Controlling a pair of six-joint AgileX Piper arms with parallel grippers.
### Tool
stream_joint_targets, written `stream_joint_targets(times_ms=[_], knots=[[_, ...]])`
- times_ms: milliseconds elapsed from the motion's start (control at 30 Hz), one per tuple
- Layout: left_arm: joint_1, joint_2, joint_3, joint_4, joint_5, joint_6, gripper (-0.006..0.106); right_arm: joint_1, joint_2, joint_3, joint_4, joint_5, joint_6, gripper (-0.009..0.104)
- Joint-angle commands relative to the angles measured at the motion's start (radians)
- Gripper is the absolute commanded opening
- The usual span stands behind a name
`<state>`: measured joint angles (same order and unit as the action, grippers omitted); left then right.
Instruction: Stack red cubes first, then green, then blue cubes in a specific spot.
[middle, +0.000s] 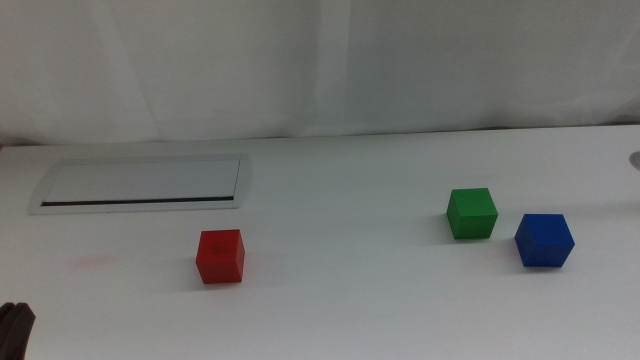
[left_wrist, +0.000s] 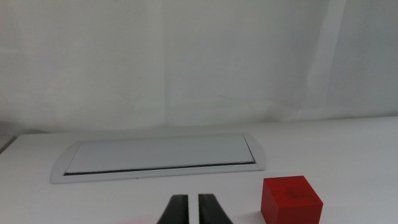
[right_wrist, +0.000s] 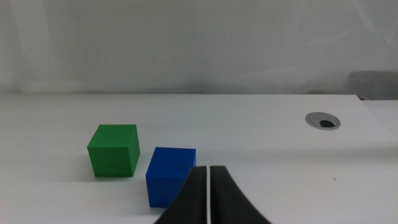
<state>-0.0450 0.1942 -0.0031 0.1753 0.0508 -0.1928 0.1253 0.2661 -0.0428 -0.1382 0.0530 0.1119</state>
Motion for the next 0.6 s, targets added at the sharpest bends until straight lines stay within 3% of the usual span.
stream_joint_targets(times_ms=[0, 100, 167, 267, 333, 367, 567], knots=[[-0.006, -0.002, 0.039, 0.0, -0.021, -0.009, -0.003, -0.006, -0.004, 0.006, -0.001, -0.01, -0.007, -0.002], [-0.006, -0.002, 0.039, -0.029, -0.023, -0.09, 0.004, -0.006, -0.004, 0.006, -0.001, -0.025, -0.007, 0.01], [-0.006, -0.002, 0.039, -0.033, -0.023, -0.124, 0.017, -0.006, -0.004, 0.006, 0.009, -0.045, -0.003, 0.03], [-0.006, -0.002, 0.039, -0.033, -0.025, -0.154, 0.054, -0.006, -0.004, 0.006, 0.047, -0.087, 0.02, 0.072], [-0.006, -0.002, 0.039, -0.033, -0.034, -0.168, 0.083, -0.006, -0.004, 0.006, 0.047, -0.097, 0.02, 0.096], [-0.006, -0.002, 0.039, -0.036, -0.04, -0.171, 0.093, -0.006, -0.004, 0.006, 0.054, -0.097, 0.024, 0.103], [-0.006, -0.002, 0.039, -0.028, -0.04, -0.166, 0.092, -0.006, -0.004, 0.006, 0.056, -0.095, 0.044, 0.103]])
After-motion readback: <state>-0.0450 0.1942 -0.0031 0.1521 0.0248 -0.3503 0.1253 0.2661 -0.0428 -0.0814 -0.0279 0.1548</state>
